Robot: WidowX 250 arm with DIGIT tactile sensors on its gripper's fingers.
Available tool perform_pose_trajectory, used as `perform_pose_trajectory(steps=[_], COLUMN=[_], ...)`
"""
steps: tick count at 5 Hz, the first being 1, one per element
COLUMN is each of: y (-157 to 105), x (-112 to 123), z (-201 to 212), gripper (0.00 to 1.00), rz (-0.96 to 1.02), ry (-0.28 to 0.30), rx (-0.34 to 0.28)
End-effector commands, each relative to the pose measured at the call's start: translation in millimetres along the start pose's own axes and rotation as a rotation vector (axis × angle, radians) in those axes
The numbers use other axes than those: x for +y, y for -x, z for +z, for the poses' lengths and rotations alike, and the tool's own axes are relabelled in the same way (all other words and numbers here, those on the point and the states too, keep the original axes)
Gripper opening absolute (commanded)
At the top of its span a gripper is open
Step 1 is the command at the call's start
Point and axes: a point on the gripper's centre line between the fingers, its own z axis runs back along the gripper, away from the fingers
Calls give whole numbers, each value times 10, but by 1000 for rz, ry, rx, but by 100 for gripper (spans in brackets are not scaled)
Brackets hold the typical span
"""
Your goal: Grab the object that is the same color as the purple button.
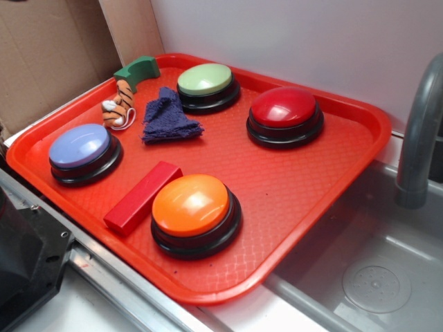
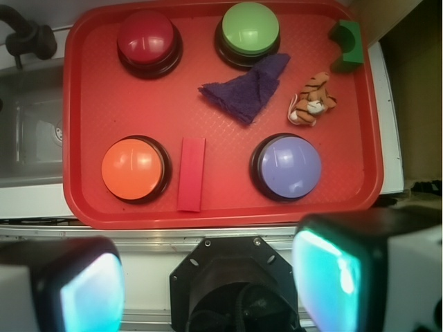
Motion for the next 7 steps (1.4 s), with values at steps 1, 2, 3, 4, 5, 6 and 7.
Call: perform_pose_trajectory(steps=[1,2,3,4,5,6,7], y=[0,-239,-483,-804,-982,-1070,-1114], x=[0,53,120,299,366,405,406], z=[0,-195,-412,-791,-1136,-1404,-1623], gripper=[100,100,100,100,100,100,100], rz=[0,254,416,626,871,1113,1325], ry=[0,15,-6,-56,-106,-176,-242], rx=[0,0,-25,-29,-66,-68,-41])
